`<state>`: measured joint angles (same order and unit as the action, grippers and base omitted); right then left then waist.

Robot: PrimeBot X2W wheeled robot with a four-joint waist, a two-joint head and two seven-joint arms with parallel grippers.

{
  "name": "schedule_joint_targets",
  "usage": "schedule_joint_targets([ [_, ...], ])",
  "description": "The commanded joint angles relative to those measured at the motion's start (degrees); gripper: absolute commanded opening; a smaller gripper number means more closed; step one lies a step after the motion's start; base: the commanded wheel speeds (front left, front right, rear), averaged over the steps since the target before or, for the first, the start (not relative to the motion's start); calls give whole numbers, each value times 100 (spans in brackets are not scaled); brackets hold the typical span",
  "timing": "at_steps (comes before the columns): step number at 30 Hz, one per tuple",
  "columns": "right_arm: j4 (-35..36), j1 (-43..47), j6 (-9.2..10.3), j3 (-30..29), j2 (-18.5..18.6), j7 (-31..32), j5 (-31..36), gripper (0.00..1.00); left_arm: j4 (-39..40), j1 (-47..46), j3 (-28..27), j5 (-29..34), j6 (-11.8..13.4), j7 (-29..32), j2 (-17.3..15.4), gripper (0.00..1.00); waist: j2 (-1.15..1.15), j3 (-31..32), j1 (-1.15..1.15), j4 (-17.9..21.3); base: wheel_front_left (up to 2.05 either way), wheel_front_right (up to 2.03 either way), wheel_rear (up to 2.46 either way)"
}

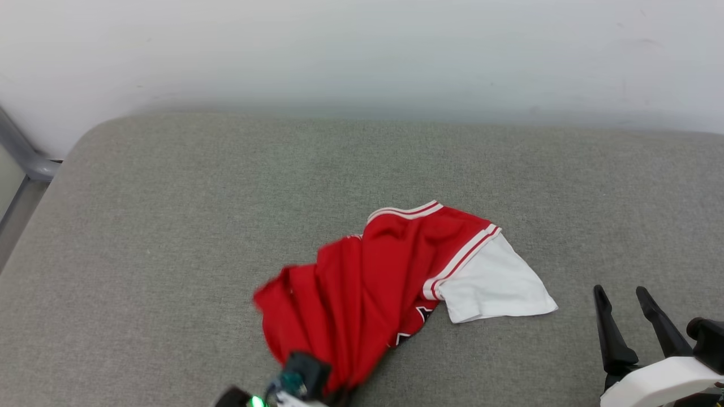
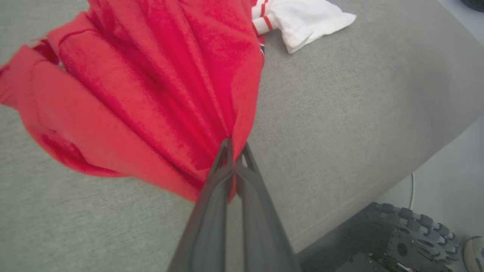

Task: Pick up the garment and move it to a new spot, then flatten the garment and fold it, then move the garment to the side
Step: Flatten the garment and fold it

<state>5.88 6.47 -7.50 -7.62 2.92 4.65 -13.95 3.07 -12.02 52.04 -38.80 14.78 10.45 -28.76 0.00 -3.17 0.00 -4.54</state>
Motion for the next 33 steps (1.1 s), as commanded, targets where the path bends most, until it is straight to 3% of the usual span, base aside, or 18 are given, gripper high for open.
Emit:
schedule_joint_targets([
  [1, 26, 54, 2, 11, -7, 21, 32, 100, -53, 125, 67, -27, -12, 21, 32, 0, 0, 25, 0, -13, 0, 0, 0],
  [11, 169, 89, 2, -12, -7, 86, 76, 100, -632, 746, 611, -353, -322, 69, 430, 0, 0, 114, 0, -99, 0, 0, 0],
  [12, 184, 89, 2, -22, -7, 88, 82, 100, -661, 697, 604, -309, -328, 1, 468, 24, 0, 120, 0, -112, 0, 0, 0],
  [13, 202, 93, 2, -31, -7, 91, 87, 100, -681, 647, 602, -264, -340, -72, 498, 58, 0, 128, 0, -126, 0, 0, 0],
  [14, 213, 101, 2, -39, -7, 101, 93, 100, -683, 590, 578, -200, -331, -172, 527, 100, 0, 145, 0, -138, 0, 0, 0],
  [25, 247, 220, 2, -93, -7, 128, 28, 100, -142, 163, 197, 345, -162, -1216, 458, 100, 0, 381, 0, -187, 0, 0, 0],
  [29, 242, 238, 2, -139, -7, 126, -3, 100, -111, -184, 167, 356, -264, -929, 373, 100, 0, 389, 0, -205, 0, 0, 0],
  [33, 232, 218, 2, -123, -7, 165, 6, 100, -211, -637, 265, 238, -558, -337, 346, 100, 0, 345, 0, -185, 0, 0, 0],
])
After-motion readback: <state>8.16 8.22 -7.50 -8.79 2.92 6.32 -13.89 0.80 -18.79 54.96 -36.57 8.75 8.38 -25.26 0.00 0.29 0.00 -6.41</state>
